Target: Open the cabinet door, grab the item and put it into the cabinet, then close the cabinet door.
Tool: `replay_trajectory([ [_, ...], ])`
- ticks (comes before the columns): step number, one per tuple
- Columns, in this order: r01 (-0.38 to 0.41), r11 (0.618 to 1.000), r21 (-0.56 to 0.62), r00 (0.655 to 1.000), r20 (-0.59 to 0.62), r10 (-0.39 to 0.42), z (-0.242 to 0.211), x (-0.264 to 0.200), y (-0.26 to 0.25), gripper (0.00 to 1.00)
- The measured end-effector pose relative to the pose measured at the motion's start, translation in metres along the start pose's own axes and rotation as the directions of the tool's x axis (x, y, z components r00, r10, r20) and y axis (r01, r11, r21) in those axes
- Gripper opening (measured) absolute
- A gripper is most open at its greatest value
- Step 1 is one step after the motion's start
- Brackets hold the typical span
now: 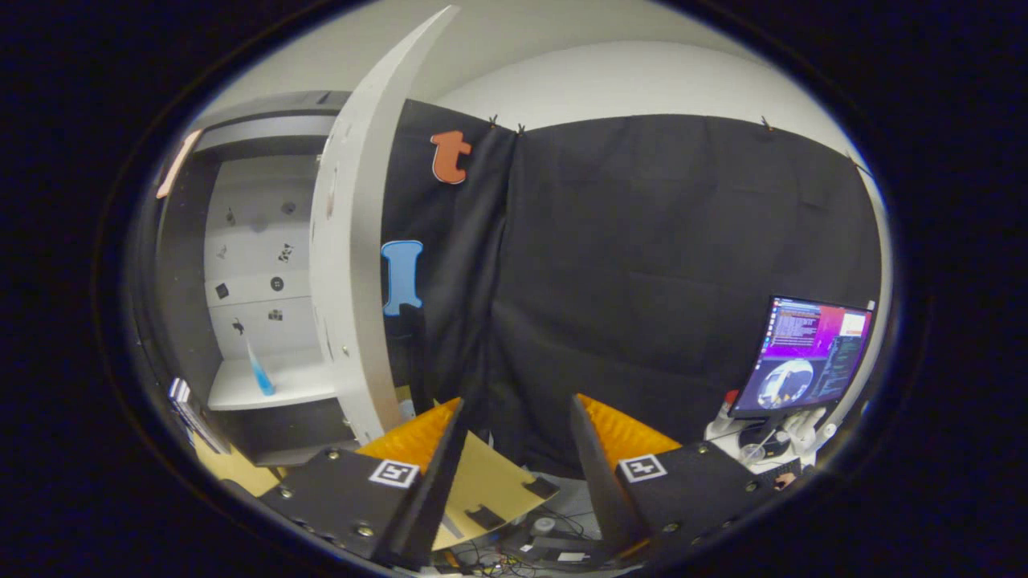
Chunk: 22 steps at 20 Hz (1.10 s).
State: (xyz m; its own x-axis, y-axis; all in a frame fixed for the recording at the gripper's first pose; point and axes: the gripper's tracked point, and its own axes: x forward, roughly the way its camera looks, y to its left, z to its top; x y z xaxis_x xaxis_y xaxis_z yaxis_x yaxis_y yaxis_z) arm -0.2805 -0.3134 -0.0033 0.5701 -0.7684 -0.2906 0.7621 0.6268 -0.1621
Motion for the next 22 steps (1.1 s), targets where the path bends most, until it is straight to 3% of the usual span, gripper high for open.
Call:
replay_trajectory([
  [2, -0.001, 1.000, -0.018, 1.000, 0.005, 0.001, 0.003, 0.012, 0.003, 0.85],
  [6, 0.011, 1.000, -0.013, 1.000, 0.010, -0.011, 0.006, 0.026, 0.003, 0.82],
  [13, -0.113, 0.994, -0.009, 0.994, 0.007, 0.113, 0.003, 0.022, 0.023, 0.81],
  [22, -0.294, 0.955, -0.038, 0.956, 0.002, 0.294, 0.000, -0.003, 0.059, 0.79],
])
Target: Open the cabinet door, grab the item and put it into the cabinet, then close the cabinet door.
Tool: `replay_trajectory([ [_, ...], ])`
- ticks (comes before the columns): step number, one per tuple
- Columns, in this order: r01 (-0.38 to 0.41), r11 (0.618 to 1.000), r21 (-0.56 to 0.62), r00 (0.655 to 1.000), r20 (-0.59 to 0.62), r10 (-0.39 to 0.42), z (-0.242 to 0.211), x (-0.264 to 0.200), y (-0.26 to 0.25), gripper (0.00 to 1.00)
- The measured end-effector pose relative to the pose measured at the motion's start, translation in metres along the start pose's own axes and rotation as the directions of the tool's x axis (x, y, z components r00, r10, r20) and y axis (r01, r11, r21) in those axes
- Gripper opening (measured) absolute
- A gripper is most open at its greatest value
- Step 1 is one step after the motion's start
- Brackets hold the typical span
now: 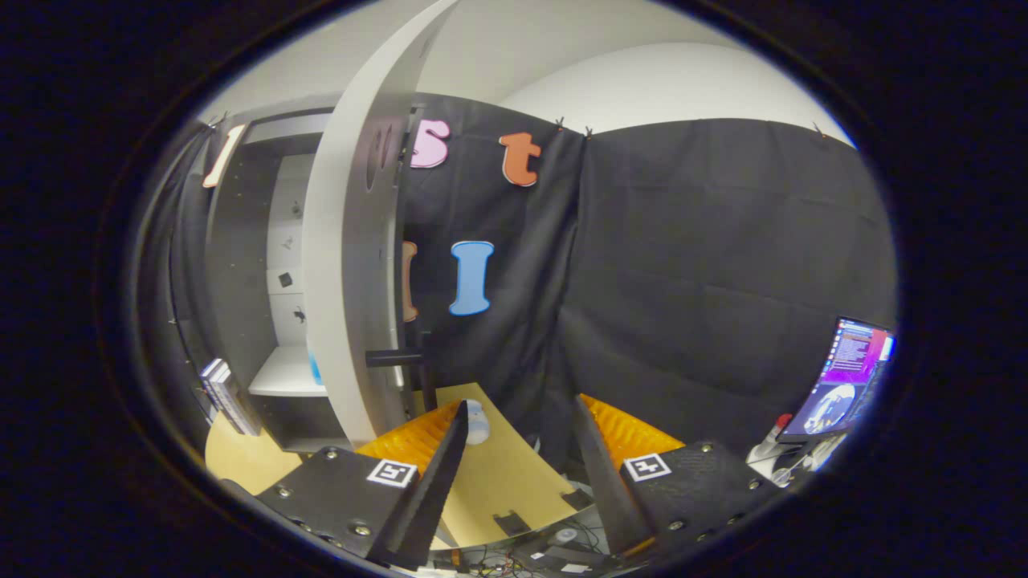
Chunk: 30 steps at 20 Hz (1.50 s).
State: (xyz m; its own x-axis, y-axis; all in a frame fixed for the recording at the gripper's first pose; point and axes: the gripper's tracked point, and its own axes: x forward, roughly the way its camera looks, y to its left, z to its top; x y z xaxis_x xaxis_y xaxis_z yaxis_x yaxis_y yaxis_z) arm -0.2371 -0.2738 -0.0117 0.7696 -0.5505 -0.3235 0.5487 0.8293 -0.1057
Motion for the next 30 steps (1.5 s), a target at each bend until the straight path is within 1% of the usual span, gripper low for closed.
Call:
replay_trajectory([
  [4, -0.115, 0.993, -0.003, 0.993, -0.001, 0.115, -0.004, -0.007, 0.026, 0.79],
  [7, -0.210, 0.978, -0.006, 0.978, -0.001, 0.210, -0.004, -0.013, 0.043, 0.79],
  [10, -0.307, 0.951, 0.018, 0.952, -0.008, 0.307, -0.008, -0.018, 0.069, 0.79],
  [14, -0.420, 0.904, 0.076, 0.906, -0.014, 0.422, -0.009, -0.015, 0.095, 0.79],
  [16, -0.447, 0.890, 0.085, 0.892, -0.031, 0.451, -0.013, -0.012, 0.104, 0.80],
  [20, -0.500, 0.864, 0.067, 0.864, -0.038, 0.503, -0.016, -0.008, 0.128, 0.82],
  [30, -0.618, 0.782, 0.075, 0.781, -0.049, 0.622, -0.016, 0.011, 0.191, 0.83],
])
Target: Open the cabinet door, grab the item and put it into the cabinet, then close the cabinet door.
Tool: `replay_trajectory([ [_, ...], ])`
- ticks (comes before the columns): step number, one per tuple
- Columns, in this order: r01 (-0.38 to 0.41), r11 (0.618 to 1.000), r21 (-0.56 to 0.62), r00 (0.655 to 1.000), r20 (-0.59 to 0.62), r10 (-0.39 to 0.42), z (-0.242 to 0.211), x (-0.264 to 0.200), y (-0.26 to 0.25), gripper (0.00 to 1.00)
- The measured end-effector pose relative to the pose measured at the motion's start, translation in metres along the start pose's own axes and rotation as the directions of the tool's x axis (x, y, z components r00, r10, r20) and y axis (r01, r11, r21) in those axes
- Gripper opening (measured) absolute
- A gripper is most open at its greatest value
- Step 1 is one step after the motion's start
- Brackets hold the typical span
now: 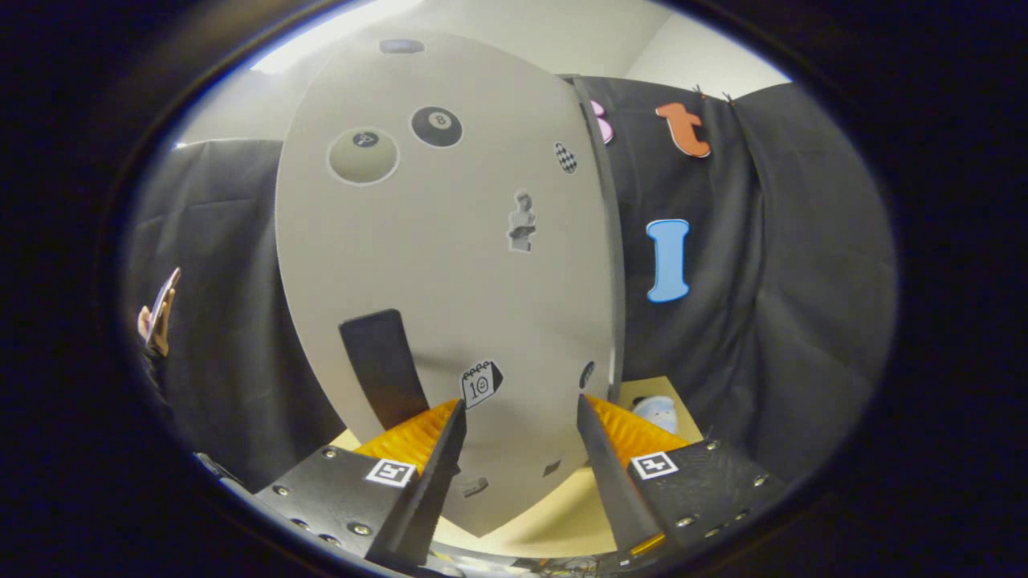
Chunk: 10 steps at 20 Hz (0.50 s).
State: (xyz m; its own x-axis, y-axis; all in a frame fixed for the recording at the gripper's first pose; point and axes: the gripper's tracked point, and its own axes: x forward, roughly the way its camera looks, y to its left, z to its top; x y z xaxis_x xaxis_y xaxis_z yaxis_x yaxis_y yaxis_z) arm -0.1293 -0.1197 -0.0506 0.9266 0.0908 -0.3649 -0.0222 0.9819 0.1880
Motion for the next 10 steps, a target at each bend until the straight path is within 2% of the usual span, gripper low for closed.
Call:
replay_trajectory([
  [10, -0.059, 0.997, 0.039, 0.997, 0.048, 0.057, 0.023, 0.051, 0.021, 0.83],
])
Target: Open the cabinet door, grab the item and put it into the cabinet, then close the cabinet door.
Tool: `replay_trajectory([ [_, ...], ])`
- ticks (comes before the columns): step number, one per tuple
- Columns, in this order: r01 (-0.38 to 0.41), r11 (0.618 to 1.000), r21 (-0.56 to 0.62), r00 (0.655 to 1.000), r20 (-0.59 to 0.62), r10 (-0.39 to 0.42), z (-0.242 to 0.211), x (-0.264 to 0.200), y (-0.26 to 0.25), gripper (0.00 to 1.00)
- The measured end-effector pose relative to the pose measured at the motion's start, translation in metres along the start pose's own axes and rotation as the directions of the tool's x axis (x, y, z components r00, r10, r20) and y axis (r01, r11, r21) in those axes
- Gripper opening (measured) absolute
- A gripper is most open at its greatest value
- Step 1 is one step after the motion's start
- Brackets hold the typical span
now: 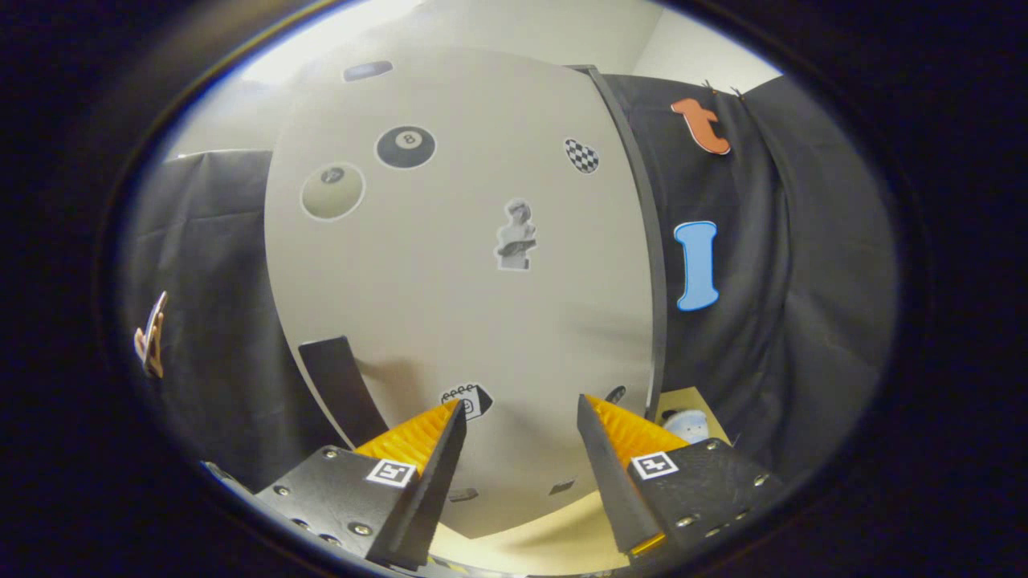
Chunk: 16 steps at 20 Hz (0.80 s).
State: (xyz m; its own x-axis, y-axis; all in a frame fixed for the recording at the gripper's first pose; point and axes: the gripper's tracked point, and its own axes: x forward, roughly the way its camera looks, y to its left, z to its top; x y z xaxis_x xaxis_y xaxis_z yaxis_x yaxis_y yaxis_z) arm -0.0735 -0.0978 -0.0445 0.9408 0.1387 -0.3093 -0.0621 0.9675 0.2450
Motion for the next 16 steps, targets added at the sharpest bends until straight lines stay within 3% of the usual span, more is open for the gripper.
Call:
replay_trajectory([
  [6, -0.040, 0.999, 0.001, 0.999, 0.023, 0.040, 0.011, 0.025, 0.016, 0.84],
  [9, -0.052, 0.999, 0.000, 0.998, 0.030, 0.052, 0.012, 0.034, 0.024, 0.95],
  [16, -0.088, 0.996, -0.001, 0.996, 0.029, 0.088, 0.013, 0.058, 0.039, 0.99],
])
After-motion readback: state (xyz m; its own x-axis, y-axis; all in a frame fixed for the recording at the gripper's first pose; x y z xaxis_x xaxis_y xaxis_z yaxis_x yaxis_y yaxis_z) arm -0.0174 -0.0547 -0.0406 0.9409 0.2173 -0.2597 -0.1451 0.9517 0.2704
